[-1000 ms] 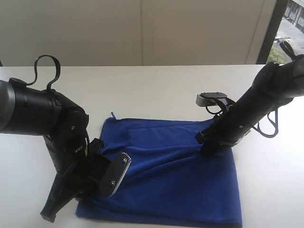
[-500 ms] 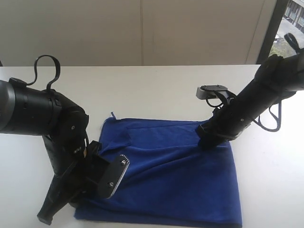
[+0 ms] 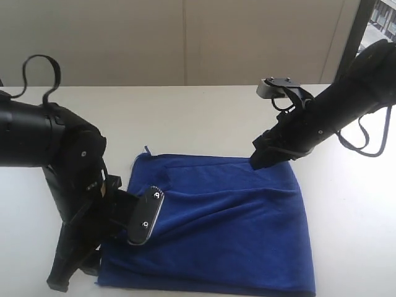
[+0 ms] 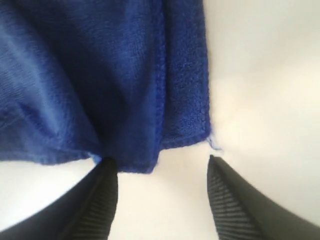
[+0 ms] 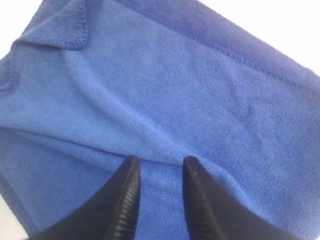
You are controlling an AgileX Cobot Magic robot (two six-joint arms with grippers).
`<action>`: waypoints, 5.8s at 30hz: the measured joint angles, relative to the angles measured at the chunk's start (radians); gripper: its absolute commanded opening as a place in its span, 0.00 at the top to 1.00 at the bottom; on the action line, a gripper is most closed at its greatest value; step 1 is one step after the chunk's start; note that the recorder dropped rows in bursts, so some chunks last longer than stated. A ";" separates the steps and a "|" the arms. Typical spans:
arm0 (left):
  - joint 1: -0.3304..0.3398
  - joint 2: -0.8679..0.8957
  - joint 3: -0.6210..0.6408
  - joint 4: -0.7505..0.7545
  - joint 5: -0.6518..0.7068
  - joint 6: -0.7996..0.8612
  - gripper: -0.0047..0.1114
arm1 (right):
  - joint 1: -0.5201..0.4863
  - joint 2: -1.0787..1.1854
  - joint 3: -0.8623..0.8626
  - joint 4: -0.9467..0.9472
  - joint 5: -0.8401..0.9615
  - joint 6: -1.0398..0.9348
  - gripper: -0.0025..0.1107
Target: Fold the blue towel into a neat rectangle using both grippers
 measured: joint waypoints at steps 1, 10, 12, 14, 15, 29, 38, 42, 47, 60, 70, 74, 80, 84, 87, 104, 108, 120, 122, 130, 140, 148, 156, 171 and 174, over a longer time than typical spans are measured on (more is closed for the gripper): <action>0.000 -0.015 0.000 0.000 0.002 -0.018 0.48 | 0.000 -0.005 0.000 0.001 0.000 0.000 0.72; 0.000 -0.095 0.008 -0.031 -0.009 -0.491 0.96 | 0.078 -0.031 -0.056 -0.031 -0.012 -0.006 0.72; 0.000 -0.095 0.035 -0.077 -0.075 -0.541 0.96 | 0.131 -0.029 -0.089 -0.048 -0.029 0.019 0.72; 0.000 -0.095 0.100 -0.137 -0.216 -0.567 0.96 | 0.191 0.000 -0.156 -0.052 -0.044 0.088 0.72; 0.000 -0.095 0.159 -0.154 -0.307 -0.582 0.96 | 0.205 0.036 -0.207 -0.052 -0.037 0.133 0.72; 0.000 -0.108 0.467 -0.188 -0.843 -0.710 0.96 | 0.215 0.466 -0.560 0.125 0.230 0.193 0.70; 0.000 -0.115 0.467 -0.188 -0.797 -0.710 0.96 | 0.270 0.507 -0.591 0.029 0.186 0.220 0.70; 0.000 -0.115 0.467 -0.188 -0.794 -0.704 0.96 | 0.270 0.508 -0.591 0.013 0.160 0.227 0.70; 0.000 -0.115 0.467 -0.188 -0.793 -0.700 0.96 | 0.276 0.529 -0.591 0.030 0.149 0.227 0.70; 0.000 -0.115 0.467 -0.188 -0.792 -0.698 0.96 | 0.308 0.548 -0.627 0.056 0.140 0.225 0.70; 0.000 -0.125 0.465 -0.188 -0.719 -0.692 0.96 | 0.309 0.550 -0.632 -0.004 0.085 0.264 0.70; 0.000 -0.125 0.464 -0.188 -0.718 -0.688 0.96 | 0.307 0.545 -0.634 -0.030 0.050 0.310 0.70; 0.000 -0.125 0.464 -0.188 -0.717 -0.679 0.96 | 0.302 0.543 -0.636 -0.048 0.033 0.323 0.70; 0.000 -0.135 0.454 -0.188 -0.713 -0.674 0.96 | 0.297 0.512 -0.636 -0.092 0.011 0.284 0.70; 0.000 -0.165 0.449 -0.188 -0.669 -0.672 0.96 | 0.293 0.462 -0.632 -0.148 0.009 0.268 0.70; 0.041 -0.587 0.435 -0.184 -0.494 -0.741 0.96 | 0.293 0.128 -0.269 -0.487 0.187 0.316 0.98; 0.098 -0.612 0.435 -0.182 -0.395 -0.802 0.96 | 0.301 0.033 -0.052 -0.496 0.078 0.324 0.98; 0.102 -0.636 0.476 -0.209 -0.298 -0.853 0.96 | 0.359 -0.019 0.255 -0.631 -0.157 0.417 0.98; 0.102 -0.638 0.503 -0.212 -0.297 -0.853 0.96 | 0.371 -0.023 0.270 -0.636 -0.168 0.421 0.98; 0.102 -0.692 0.538 -0.232 -0.322 -0.853 0.96 | 0.546 -0.042 0.306 -0.711 -0.136 0.504 0.98; 0.102 -0.764 0.538 -0.232 -0.326 -0.853 0.96 | 0.846 -0.045 0.306 -0.541 -0.073 0.542 0.98; 0.102 -0.773 0.538 -0.232 -0.326 -0.853 0.96 | 0.918 -0.059 0.206 -0.500 -0.098 0.563 0.98; 0.102 -0.773 0.538 -0.232 -0.322 -0.853 0.96 | 0.680 -0.070 0.031 -0.609 -0.209 0.591 0.98; 0.102 -0.773 0.538 -0.232 -0.322 -0.853 0.96 | 0.538 0.277 -0.209 -0.400 -0.187 0.351 0.98; 0.102 -0.773 0.538 -0.232 -0.322 -0.853 0.96 | 0.538 0.280 -0.216 -0.536 -0.200 0.534 0.98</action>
